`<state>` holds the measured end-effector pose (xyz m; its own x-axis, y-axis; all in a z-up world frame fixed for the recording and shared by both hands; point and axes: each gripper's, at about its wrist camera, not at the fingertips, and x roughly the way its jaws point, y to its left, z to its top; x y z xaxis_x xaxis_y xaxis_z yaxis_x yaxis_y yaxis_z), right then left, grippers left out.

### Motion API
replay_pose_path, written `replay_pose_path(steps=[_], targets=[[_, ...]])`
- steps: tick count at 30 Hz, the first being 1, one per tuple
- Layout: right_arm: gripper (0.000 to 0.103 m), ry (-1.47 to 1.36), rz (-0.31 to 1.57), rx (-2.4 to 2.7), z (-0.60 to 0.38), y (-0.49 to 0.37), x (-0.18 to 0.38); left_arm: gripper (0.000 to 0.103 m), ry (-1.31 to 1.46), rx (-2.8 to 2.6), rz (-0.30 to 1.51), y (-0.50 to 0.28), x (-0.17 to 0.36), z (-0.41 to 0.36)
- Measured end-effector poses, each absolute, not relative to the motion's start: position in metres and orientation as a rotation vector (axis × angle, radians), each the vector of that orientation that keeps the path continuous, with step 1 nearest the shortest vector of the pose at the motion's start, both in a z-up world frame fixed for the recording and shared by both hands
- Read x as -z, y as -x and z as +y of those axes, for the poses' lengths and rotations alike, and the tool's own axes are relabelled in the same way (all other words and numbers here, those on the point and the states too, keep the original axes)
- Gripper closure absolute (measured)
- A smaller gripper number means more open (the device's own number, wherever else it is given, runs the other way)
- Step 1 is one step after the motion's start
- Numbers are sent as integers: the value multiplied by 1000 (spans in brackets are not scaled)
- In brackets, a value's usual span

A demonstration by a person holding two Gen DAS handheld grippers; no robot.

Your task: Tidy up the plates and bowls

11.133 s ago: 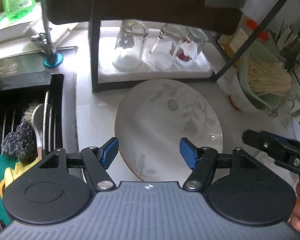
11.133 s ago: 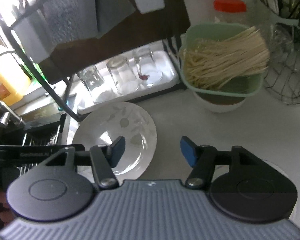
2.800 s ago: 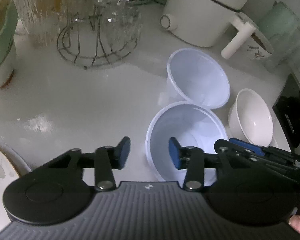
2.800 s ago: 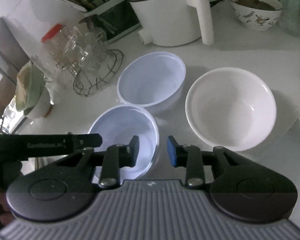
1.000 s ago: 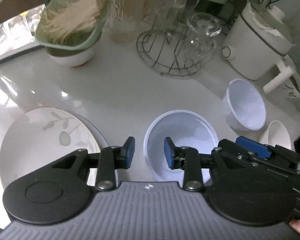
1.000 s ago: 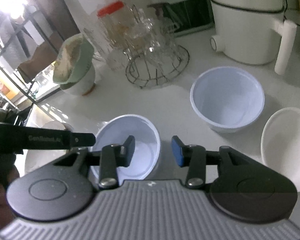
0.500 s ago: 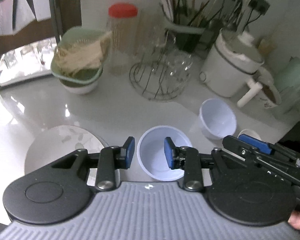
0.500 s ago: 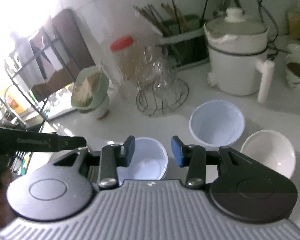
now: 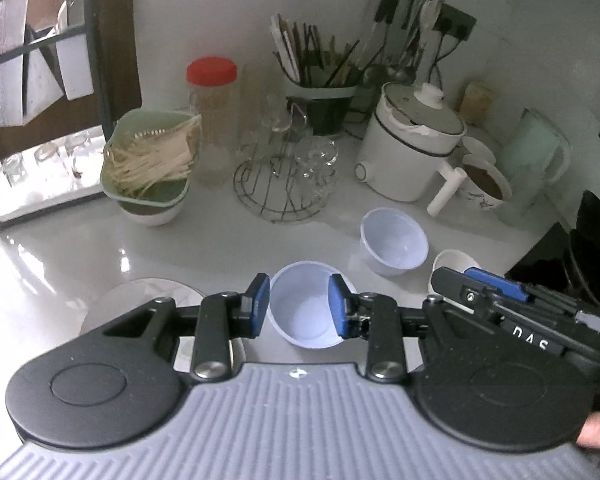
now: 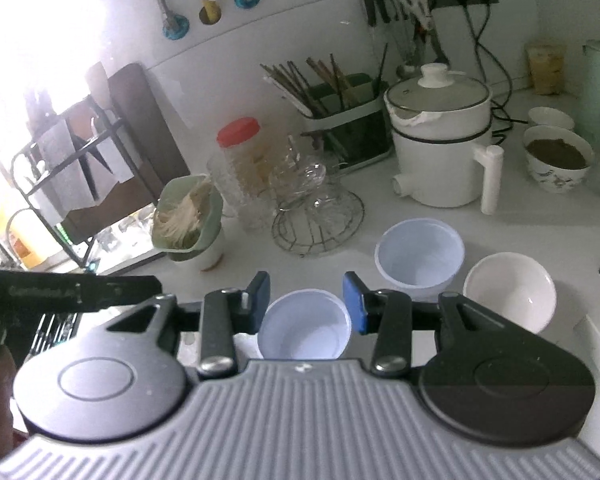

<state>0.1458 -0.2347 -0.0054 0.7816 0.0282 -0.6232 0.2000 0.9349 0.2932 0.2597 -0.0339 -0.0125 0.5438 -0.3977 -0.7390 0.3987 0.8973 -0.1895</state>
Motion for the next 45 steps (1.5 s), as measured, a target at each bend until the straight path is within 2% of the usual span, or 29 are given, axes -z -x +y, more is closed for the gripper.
replay_pose_path(steps=[19, 25, 29, 45], targets=[[59, -355, 678, 274, -225, -87, 8, 65, 9, 653, 920, -218, 44, -38], [59, -373, 698, 335, -226, -74, 17, 55, -18, 694, 947, -222, 59, -48], [59, -394, 711, 372, -236, -73, 22, 49, -37, 711, 963, -235, 66, -64], [59, -419, 810, 370, -315, -162, 53, 48, -59, 681, 1086, -343, 111, -160]])
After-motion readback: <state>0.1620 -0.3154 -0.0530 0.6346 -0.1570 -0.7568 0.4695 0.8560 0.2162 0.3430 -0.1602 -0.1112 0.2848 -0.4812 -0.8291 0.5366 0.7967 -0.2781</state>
